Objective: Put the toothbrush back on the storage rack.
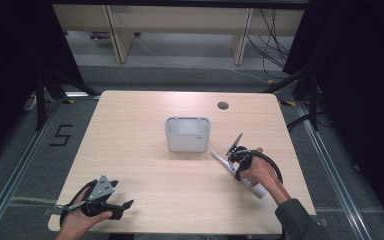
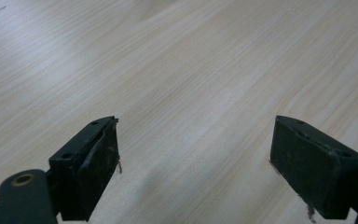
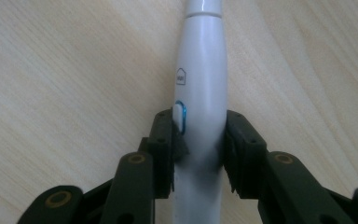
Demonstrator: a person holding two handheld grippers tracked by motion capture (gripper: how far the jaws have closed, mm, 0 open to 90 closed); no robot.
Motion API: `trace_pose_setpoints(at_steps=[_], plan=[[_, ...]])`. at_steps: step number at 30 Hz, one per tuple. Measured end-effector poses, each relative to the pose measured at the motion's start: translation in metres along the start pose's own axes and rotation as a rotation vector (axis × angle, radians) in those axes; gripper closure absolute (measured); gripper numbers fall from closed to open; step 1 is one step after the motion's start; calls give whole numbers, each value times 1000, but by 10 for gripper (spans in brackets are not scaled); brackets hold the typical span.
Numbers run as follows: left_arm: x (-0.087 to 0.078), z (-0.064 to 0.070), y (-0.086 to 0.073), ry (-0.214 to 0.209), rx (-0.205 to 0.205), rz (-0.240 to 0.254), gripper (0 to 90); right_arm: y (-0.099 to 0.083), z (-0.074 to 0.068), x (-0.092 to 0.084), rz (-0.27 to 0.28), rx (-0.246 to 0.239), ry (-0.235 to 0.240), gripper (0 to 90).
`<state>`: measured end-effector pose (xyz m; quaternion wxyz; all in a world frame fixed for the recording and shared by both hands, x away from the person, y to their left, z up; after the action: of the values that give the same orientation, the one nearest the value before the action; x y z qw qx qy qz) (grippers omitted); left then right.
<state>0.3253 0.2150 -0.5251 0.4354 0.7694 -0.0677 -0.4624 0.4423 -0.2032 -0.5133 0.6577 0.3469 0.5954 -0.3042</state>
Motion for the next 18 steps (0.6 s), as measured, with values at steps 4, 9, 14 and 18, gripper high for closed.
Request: trace_pose_setpoints(at_steps=[4,9,14,18], plan=[[2,2,1,-4,-20,23,150,-3,2,-1,28,-27,16,666],[0,1,0,-5,-12,7,150,-7,2,-11,81,1,39,667],[0,1,0,-4,-12,6,150,-13,7,-29,159,38,63,667],[2,2,1,-2,-24,20,150,-19,15,-53,255,119,110,667]])
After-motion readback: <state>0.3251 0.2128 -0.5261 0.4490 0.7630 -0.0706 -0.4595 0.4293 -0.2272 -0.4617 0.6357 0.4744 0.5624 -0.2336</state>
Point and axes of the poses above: each handheld gripper's, and its own axes: x roughly forward along the jaws, y roughly out of its top, z roughly to its right, the point moved 4 cm from there along x, roughly forward along the jaws, and after that the axes turned 10 degrees about x, right-handed, at the moved point
